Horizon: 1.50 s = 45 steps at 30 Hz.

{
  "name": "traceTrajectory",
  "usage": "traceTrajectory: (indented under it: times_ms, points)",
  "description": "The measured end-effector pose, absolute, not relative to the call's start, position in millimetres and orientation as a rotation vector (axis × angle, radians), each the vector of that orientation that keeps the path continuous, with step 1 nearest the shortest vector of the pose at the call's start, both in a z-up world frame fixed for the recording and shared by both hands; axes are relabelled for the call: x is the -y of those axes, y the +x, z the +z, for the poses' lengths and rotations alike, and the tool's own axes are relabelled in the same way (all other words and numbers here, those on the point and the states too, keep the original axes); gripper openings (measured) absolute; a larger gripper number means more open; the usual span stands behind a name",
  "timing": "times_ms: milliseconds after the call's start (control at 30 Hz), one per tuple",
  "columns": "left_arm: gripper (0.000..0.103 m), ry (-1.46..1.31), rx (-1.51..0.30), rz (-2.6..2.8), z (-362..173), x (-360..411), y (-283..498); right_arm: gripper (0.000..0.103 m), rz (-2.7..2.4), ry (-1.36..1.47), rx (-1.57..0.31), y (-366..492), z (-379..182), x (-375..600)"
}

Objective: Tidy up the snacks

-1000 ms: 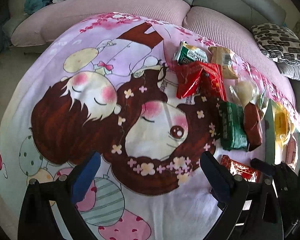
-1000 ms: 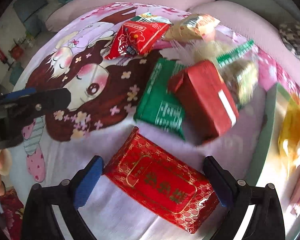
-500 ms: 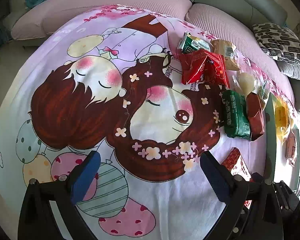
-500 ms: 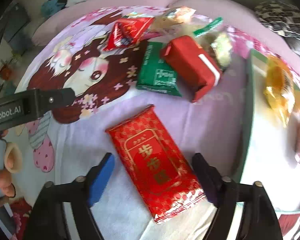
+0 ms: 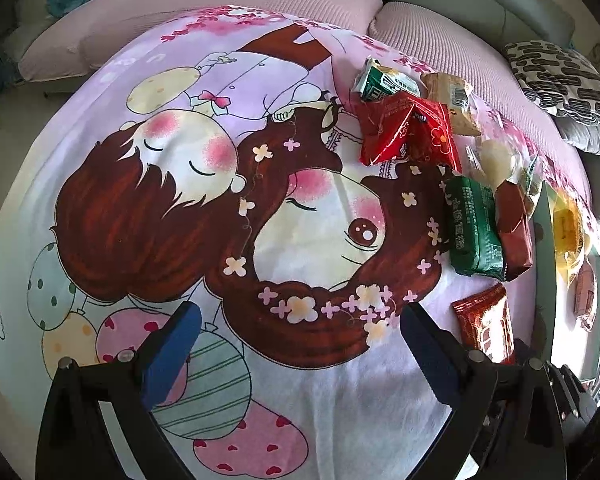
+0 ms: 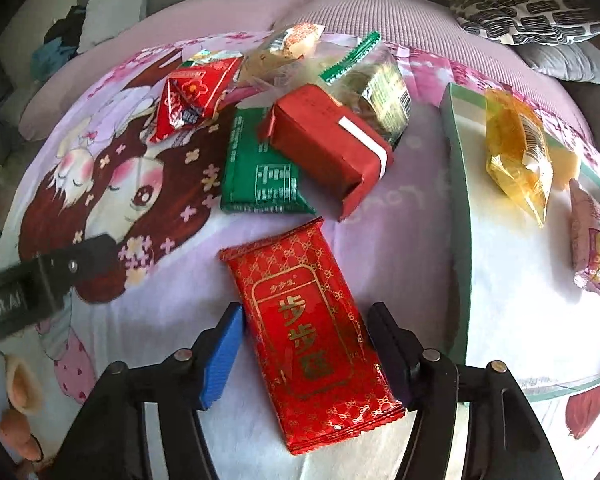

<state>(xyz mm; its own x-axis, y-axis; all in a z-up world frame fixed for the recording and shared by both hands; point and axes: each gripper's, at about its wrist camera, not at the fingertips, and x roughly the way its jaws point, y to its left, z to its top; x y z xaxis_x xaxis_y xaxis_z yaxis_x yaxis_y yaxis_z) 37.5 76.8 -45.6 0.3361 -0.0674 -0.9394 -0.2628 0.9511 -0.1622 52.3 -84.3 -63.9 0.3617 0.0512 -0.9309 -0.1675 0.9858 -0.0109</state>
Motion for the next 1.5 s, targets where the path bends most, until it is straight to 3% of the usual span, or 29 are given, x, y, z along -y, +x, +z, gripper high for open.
traceTrajectory:
  times_ms: [233,367,700,1033,1500]
  points:
    - [0.100,-0.293,-1.240,0.141,-50,-75,38,0.065,0.151,-0.121,-1.197,37,-73,86]
    - [0.100,-0.282,-1.237,0.142,-50,-73,40,0.050,0.135,-0.089,-1.178,27,-62,105]
    - [0.100,-0.239,-1.204,0.128,-40,-57,49,0.048,0.137,0.009,-1.149,33,-50,131]
    - [0.100,-0.229,-1.141,0.094,-25,-39,65,0.048,0.126,0.101,-1.019,23,3,163]
    - [0.100,-0.072,-1.086,-0.013,-26,24,102,0.048,-0.072,0.190,-0.986,44,12,232]
